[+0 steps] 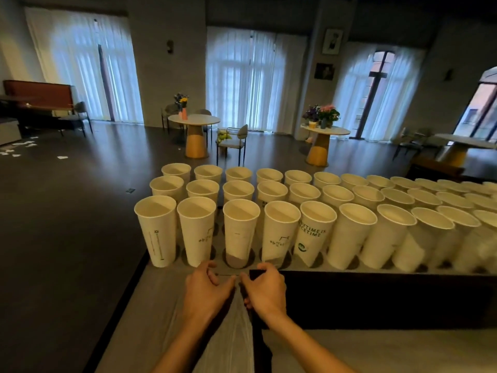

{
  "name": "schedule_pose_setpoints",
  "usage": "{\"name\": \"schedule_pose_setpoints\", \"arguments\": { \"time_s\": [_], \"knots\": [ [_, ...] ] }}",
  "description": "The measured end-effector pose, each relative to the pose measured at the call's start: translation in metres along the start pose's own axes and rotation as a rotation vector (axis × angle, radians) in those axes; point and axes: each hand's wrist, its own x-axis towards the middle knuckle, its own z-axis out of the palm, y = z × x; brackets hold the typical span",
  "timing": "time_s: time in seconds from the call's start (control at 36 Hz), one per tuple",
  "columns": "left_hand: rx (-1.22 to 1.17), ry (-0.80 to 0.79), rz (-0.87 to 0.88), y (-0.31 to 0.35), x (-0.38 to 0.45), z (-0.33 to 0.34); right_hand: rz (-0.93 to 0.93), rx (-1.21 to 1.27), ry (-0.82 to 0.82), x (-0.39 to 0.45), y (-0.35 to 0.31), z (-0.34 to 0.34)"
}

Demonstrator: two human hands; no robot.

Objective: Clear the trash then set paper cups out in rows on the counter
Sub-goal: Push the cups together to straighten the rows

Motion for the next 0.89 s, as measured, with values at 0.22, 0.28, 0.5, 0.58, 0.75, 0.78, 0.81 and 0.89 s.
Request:
{"name": "schedule_pose_setpoints", "arguments": {
  "time_s": [0.22,0.28,0.5,0.58,0.75,0.78,0.81,0.89],
  "knots": [
    [0.123,-0.069,0.013,0.02,0.009,0.025,0.121,-0.023,0.107,0.021,0.023,-0.043],
    [0.162,-0.058,0.017,0.019,0.016,0.029,0.126,-0.034,0.092,0.028,0.025,-0.046],
    [0.246,-0.033,0.042,0.027,0.039,0.038,0.133,-0.076,0.045,0.054,0.019,-0.046],
    [0.211,-0.031,0.047,0.025,0.047,0.042,0.11,-0.087,0.041,0.06,0.015,-0.047],
    [0.195,-0.024,0.067,0.019,0.052,0.044,0.072,-0.123,0.059,0.069,0.013,-0.043],
    [0.194,-0.025,0.067,0.02,0.051,0.043,0.063,-0.129,0.066,0.071,0.014,-0.042],
    [0.189,-0.024,0.064,0.02,0.051,0.043,0.057,-0.137,0.073,0.072,0.014,-0.041],
    [0.174,-0.029,0.046,0.024,0.049,0.041,0.051,-0.151,0.077,0.073,0.015,-0.039]
  ]
}}
